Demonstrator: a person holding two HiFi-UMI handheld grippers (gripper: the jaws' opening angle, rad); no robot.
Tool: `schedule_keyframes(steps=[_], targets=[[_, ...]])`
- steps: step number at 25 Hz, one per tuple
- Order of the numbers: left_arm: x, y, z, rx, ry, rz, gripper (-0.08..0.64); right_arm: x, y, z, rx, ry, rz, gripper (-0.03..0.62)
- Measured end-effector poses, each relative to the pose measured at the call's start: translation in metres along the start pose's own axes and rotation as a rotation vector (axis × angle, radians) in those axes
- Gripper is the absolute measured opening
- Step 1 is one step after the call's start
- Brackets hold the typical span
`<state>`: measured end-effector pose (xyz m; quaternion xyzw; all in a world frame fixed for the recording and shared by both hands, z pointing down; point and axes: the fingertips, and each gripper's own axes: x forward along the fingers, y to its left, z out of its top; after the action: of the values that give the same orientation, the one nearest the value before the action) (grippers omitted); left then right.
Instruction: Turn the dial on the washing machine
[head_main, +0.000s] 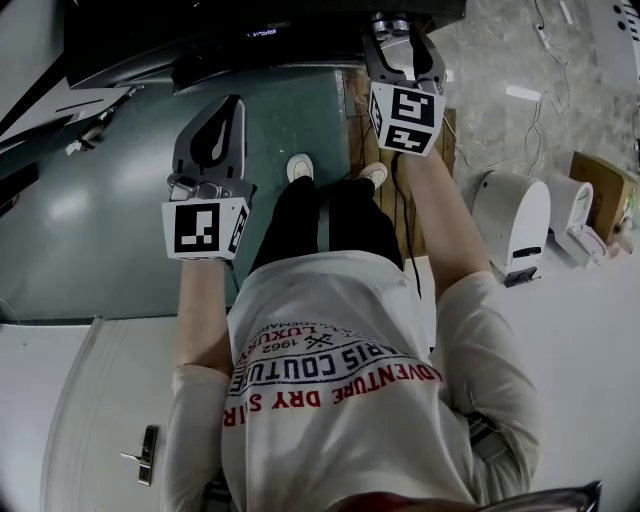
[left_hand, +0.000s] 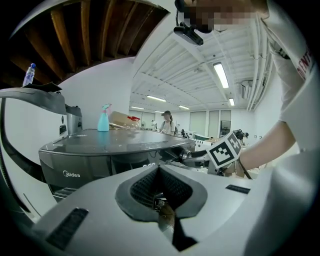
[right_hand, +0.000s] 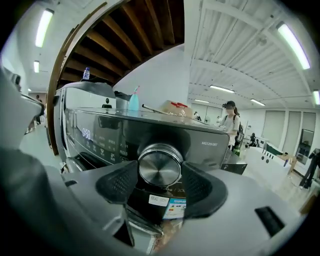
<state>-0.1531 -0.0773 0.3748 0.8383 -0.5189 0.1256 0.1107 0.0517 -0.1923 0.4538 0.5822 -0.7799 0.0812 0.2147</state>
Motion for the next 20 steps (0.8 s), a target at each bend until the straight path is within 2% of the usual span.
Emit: schedule_keyframes(steps=[5,10,14,20], targets=[[-0.002,0.0,0.0,0.005,-0.001,-0.006,0.015,-0.004,0.003,0.006,-0.078,-0.024,-0.012,0.291],[-0.006,0.003,0.0,0.003,-0.002,-0.005,0.015,-0.014,0.011,0.013,-0.257,-0.081,-0.047,0.291],[-0.008,0.003,0.002,0.0,-0.004,-0.005,0.015,-0.011,0.011,0.004,-0.396,-0.057,-0.067,0.291],[-0.007,0.004,0.008,-0.01,-0.02,0.0,0.015,-0.004,0.007,-0.001,-0.457,-0.022,-0.089,0.29]])
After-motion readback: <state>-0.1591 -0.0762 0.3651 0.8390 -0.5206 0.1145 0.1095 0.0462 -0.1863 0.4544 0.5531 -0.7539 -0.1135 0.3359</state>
